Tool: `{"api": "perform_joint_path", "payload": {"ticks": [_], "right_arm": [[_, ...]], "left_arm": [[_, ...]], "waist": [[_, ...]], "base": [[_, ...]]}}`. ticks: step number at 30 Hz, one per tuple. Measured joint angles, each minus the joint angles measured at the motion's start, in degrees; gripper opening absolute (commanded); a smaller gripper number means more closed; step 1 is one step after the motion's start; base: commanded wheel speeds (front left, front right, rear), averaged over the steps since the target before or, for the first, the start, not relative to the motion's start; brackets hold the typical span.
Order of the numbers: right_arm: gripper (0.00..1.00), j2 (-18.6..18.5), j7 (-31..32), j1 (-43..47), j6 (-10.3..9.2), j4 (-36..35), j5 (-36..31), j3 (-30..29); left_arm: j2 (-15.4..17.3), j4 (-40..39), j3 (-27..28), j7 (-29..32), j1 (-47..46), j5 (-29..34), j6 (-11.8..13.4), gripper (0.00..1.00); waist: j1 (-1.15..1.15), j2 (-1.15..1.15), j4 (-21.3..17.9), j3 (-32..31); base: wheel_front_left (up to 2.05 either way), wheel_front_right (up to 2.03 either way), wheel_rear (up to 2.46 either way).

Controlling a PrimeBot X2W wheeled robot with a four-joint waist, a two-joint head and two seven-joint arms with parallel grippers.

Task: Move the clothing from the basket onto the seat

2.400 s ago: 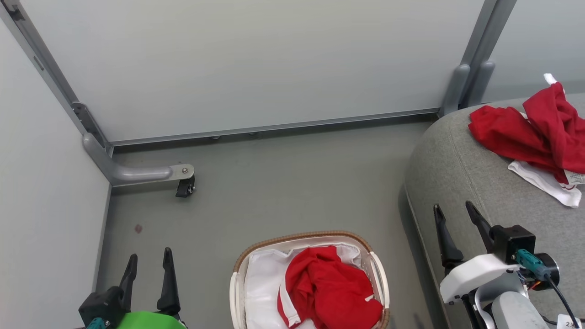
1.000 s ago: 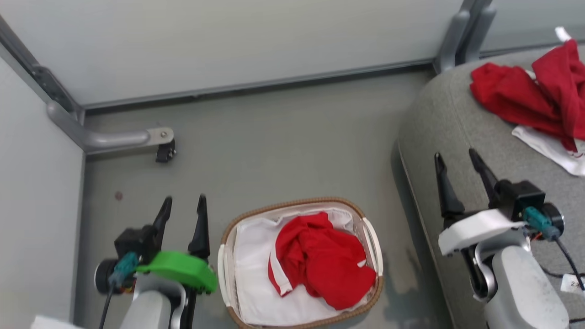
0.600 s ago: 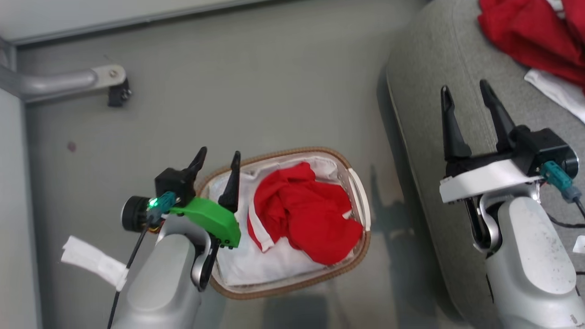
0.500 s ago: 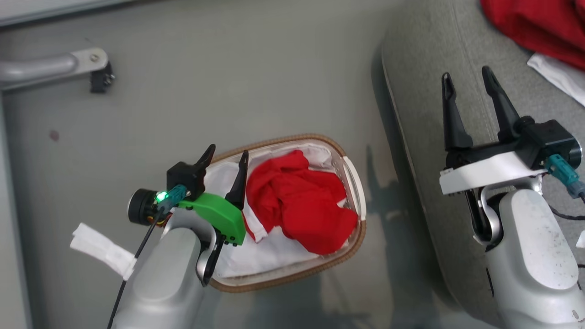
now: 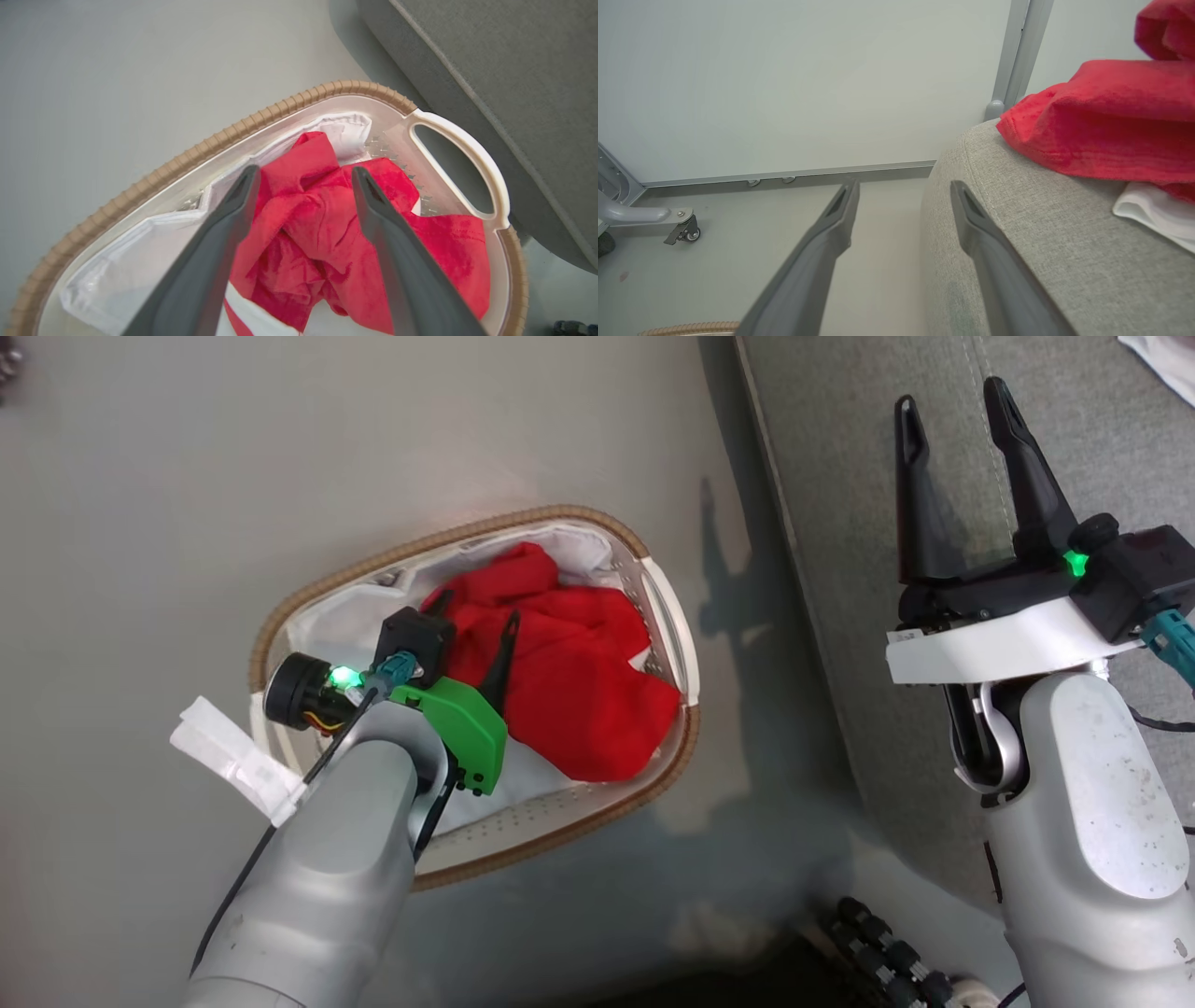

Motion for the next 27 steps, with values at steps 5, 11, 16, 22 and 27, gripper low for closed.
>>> {"api": "perform_joint_path", "payload": {"ticks": [5,11,16,22,27], "right_arm": [[1.0,-0.01,0.0,-1.02,0.0,-0.87,0.76,0.48],[1.0,0.01,0.0,-1.93,0.0,-1.58,1.0,0.88],[1.0,0.0,0.0,-2.27,0.0,-2.09,1.24,1.31],[1.0,0.01,0.0,-2.54,0.0,-2.3,1.32,1.65],[1.0,0.0,0.0,-2.47,0.0,-1.7,1.02,1.3]], "left_arm": [[0.64,1.87,-0.81,0.0,-2.63,-0.29,0.0,1.0],[1.64,6.23,0.03,0.01,-5.13,-0.97,-0.01,1.0],[1.68,10.45,-0.26,0.0,-6.81,-1.86,-0.01,1.0],[0.99,13.21,-2.55,1.38,-7.25,-3.68,-0.01,0.0],[0.55,12.78,-4.52,0.94,-7.25,-5.84,-0.01,0.0]], "waist": [[0.0,0.0,-2.0,3.64],[0.0,0.0,-3.94,7.24],[0.0,0.0,-5.18,9.07],[0.0,0.0,-5.85,9.79],[-0.01,0.0,-5.46,8.88]], "base": [[0.0,0.0,0.0],[0.0,0.0,0.0],[0.0,0.0,0.0],[0.0,0.0,0.0],[0.0,0.0,0.0]]}}
